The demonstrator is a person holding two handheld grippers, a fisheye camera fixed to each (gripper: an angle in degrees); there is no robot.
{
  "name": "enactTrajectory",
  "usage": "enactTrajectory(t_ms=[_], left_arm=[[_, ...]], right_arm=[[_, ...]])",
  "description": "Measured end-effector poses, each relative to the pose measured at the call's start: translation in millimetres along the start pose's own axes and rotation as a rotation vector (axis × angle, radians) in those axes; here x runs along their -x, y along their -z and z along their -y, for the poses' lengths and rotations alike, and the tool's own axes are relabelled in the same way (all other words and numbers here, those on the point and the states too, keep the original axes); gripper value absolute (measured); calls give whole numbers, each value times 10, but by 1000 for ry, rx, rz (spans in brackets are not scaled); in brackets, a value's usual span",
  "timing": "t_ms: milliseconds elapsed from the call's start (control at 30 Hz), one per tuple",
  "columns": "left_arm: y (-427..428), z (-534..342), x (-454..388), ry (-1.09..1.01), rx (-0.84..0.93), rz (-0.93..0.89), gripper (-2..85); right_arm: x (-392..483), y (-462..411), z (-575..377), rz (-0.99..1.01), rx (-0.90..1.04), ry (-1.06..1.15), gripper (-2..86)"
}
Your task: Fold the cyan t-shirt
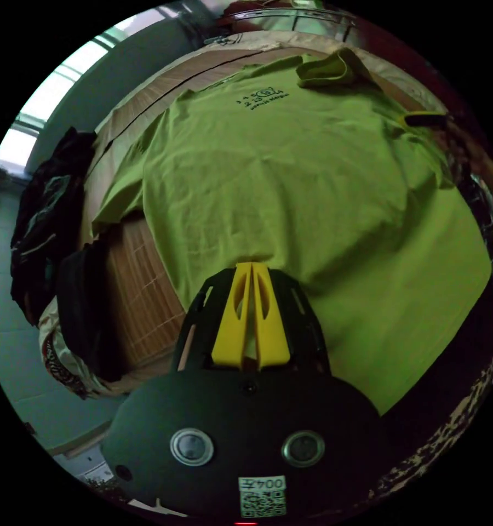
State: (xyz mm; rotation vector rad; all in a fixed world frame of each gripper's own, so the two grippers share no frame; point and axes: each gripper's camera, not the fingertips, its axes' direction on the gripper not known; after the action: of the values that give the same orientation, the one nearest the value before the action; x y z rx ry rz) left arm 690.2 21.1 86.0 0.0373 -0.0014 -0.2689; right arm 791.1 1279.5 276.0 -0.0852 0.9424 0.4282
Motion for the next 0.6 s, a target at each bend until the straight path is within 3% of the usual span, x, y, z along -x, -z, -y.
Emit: enactTrajectory(t_ms=[133, 433, 600], left_arm=[[122, 129, 191, 96, -68, -135, 8], [-82, 326, -87, 21, 9, 23, 7], [-97, 348, -8, 32, 7, 8, 7]], right_arm=[[41, 312, 184, -11, -161, 28, 106], [572, 302, 983, -312, -212, 264, 123], [776, 264, 1038, -370, -218, 400, 12]])
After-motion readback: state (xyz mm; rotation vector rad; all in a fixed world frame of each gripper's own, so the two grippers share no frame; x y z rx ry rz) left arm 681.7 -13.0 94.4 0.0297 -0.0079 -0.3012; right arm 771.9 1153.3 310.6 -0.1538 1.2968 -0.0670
